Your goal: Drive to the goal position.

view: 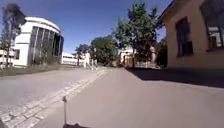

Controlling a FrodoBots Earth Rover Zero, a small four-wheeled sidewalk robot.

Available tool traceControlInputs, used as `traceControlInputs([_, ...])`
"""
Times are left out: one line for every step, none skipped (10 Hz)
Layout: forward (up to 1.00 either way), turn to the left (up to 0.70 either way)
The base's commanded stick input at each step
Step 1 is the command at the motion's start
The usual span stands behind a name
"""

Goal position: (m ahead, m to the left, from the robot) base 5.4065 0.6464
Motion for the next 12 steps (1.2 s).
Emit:
traceControlInputs([0.6, 0.0])
traceControlInputs([0.6, 0.0])
traceControlInputs([0.6, 0.0])
traceControlInputs([0.6, 0.0])
traceControlInputs([0.6, 0.0])
traceControlInputs([0.6, 0.0])
traceControlInputs([0.6, 0.0])
traceControlInputs([0.6, 0.0])
traceControlInputs([0.6, 0.0])
traceControlInputs([0.6, 0.0])
traceControlInputs([0.6, 0.0])
traceControlInputs([0.6, 0.0])
